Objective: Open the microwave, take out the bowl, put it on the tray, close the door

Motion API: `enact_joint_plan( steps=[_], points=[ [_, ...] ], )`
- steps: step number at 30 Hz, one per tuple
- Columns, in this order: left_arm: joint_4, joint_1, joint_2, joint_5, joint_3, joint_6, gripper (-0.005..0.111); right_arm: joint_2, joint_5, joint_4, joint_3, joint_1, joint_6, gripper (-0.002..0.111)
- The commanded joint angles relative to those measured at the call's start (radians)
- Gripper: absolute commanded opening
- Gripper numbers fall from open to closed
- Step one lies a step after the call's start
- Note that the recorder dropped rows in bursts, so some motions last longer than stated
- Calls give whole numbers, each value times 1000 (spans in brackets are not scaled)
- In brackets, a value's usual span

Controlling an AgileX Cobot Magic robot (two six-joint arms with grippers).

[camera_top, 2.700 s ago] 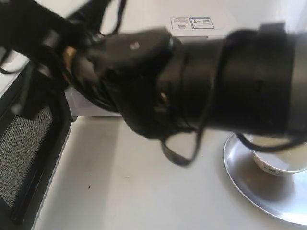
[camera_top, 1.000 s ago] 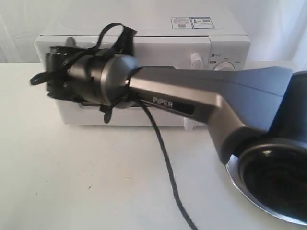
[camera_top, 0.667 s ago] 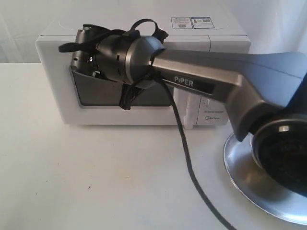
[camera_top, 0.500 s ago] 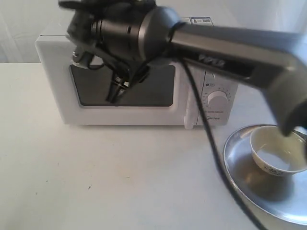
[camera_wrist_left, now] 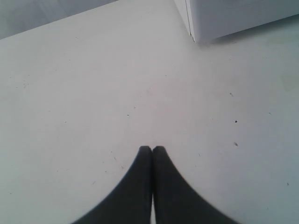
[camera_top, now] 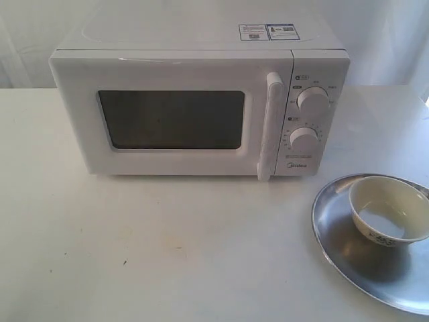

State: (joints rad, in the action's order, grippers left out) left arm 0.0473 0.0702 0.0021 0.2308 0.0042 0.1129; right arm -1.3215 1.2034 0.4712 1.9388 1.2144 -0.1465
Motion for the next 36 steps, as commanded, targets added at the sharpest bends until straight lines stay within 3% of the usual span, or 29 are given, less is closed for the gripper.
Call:
enact_joint_plan(
  steps=[1,15,18,23,24,27,29,30,31,32,33,36],
  points=[
    [-3,-1,-2,0,-4,-4,0,157,18,-14,2,2,-45,0],
    [-3,-1,-2,0,-4,-4,0,552,18,25,2,-8,-45,0],
    [-3,-1,-2,0,-4,-4,0,558,18,43,-1,-76,-45,0],
    [-3,-1,-2,0,-4,-4,0,557,18,43,-106,-288,-45,0],
    [-3,-1,-2,0,-4,-4,0,563,18,22,-173,-386,-67,0],
    [-3,-1,-2,0,-4,-4,0,609,2,-77,-322,-529,-239,0],
    [-3,-1,-2,0,-4,-4,0,690,-331,-178,-544,-628,-188,0],
    [-3,-1,-2,0,-4,-4,0,767,-618,-340,-733,-699,-13,0],
    [-3,-1,-2,0,-4,-4,0,803,-712,-436,-811,-726,71,0],
    [-3,-1,-2,0,-4,-4,0,899,-861,-612,-999,-792,233,0],
    [-3,-1,-2,0,-4,-4,0,996,-923,-697,-1143,-852,316,0],
    [-3,-1,-2,0,-4,-4,0,1208,-1013,-740,-1470,-975,322,0]
  ],
)
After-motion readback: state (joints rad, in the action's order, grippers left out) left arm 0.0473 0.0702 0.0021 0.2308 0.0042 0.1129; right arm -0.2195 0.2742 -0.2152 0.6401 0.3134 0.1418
